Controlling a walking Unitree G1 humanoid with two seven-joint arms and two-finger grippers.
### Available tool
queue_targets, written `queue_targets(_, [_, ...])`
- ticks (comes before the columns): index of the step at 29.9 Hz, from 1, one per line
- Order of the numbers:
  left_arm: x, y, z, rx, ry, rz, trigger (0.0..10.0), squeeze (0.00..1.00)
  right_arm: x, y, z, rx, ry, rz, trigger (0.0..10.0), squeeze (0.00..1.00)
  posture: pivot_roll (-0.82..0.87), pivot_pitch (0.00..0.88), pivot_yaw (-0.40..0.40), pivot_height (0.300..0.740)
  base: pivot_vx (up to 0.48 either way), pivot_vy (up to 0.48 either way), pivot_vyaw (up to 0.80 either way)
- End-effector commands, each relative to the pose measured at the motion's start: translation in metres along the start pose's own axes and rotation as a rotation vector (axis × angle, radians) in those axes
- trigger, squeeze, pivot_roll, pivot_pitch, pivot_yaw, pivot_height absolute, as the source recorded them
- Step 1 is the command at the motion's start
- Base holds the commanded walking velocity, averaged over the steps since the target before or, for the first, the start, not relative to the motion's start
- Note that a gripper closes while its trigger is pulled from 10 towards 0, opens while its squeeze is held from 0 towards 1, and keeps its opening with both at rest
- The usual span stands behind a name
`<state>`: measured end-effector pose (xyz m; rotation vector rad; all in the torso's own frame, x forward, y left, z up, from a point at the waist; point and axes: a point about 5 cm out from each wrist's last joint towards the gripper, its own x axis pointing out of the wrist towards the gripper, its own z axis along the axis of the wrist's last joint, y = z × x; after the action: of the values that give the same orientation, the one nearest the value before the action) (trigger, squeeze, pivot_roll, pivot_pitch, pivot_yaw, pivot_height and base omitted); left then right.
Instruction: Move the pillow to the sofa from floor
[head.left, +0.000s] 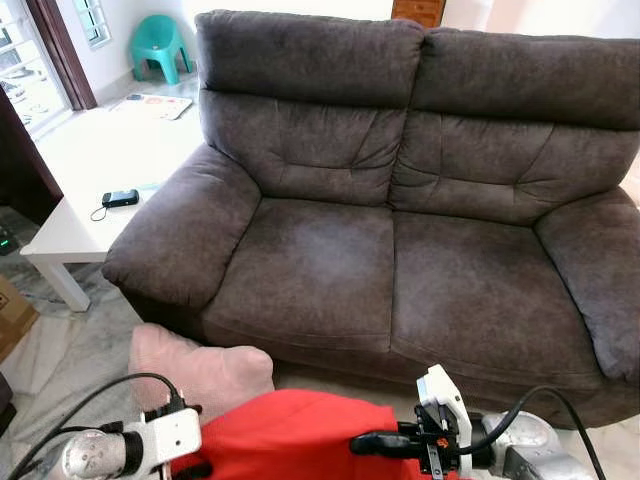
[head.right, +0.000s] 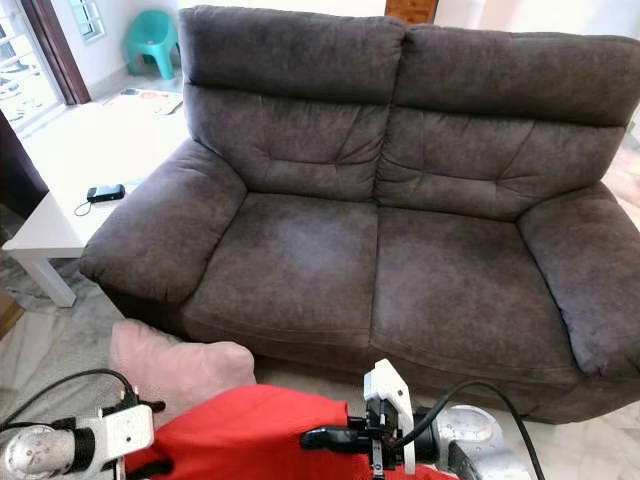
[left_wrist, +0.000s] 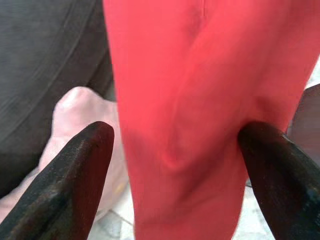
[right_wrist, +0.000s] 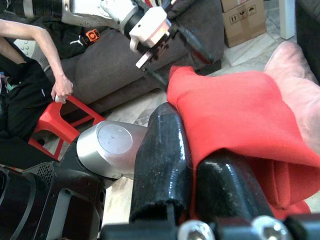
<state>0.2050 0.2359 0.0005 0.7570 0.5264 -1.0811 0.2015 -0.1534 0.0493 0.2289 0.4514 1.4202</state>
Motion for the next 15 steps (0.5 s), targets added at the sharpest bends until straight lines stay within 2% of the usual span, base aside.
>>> queue_targets(1, [0.0,0.0,0.001,-0.016,-0.02,-0.005,10.0,0.0,0.002,0.004,0.019,-0.068,-0.076,0.057,10.0,0.0,0.1,0.0,-0.053,0.74,0.0,0.0,0.0])
queue_targets(11, [0.006,-0.012,-0.008,0.011,0.034,-0.063,10.0,0.0,0.001,0.004,0.019,-0.063,-0.072,0.052,10.0,0.0,0.09,0.0,-0.052,0.74,0.0,0.0,0.0])
queue_targets(12, [0.007,-0.012,-0.009,0.01,0.037,-0.063,3.6,0.0,0.001,0.004,0.019,-0.063,-0.071,0.05,10.0,0.0,0.09,0.0,-0.052,0.74,0.0,0.0,0.0])
queue_targets(13, [0.007,-0.012,-0.009,0.008,0.04,-0.063,3.6,0.0,0.001,0.004,0.019,-0.063,-0.071,0.05,10.0,0.0,0.09,0.0,-0.052,0.74,0.0,0.0,0.0])
queue_targets(14, [0.008,-0.013,-0.009,0.006,0.04,-0.066,0.0,0.0,0.001,0.004,0.019,-0.063,-0.071,0.049,10.0,0.0,0.08,0.0,-0.053,0.74,0.0,0.0,0.0])
queue_targets(15, [0.008,-0.014,-0.009,0.006,0.04,-0.067,0.0,0.0,0.001,0.004,0.019,-0.062,-0.07,0.048,10.0,0.0,0.08,0.0,-0.053,0.74,0.0,0.0,0.0])
